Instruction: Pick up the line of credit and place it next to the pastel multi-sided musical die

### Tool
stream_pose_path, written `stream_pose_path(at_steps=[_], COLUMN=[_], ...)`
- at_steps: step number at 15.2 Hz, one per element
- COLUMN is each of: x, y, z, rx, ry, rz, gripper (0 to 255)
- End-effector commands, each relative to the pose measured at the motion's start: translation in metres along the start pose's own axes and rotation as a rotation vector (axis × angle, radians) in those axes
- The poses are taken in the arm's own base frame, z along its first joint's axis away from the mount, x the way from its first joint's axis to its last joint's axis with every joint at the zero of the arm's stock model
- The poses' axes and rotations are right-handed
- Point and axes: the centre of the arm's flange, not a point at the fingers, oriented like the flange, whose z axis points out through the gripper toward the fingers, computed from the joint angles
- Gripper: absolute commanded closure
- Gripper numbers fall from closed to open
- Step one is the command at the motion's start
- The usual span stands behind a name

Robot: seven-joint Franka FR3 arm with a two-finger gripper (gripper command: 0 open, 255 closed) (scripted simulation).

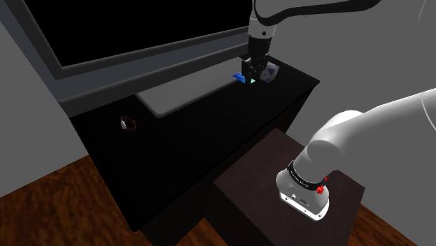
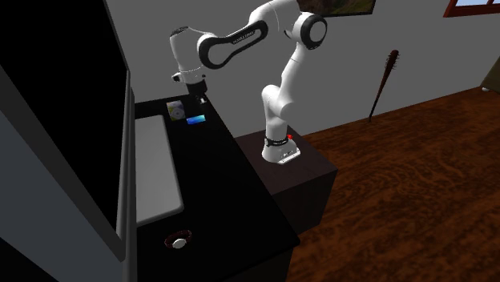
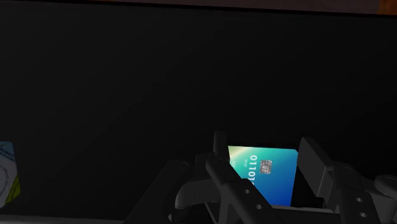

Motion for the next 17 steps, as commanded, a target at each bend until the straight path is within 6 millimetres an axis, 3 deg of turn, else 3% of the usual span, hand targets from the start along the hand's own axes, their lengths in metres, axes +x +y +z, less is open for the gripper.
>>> stream_pose_path(at_steps=[1, 17], x=[0.004, 0.046], y=[0.027, 0.234], z=[0.000, -0.012], rx=[0.000, 0.000], ry=[0.000, 0.000], rz=[-0.001, -0.001], gripper=[255, 255])
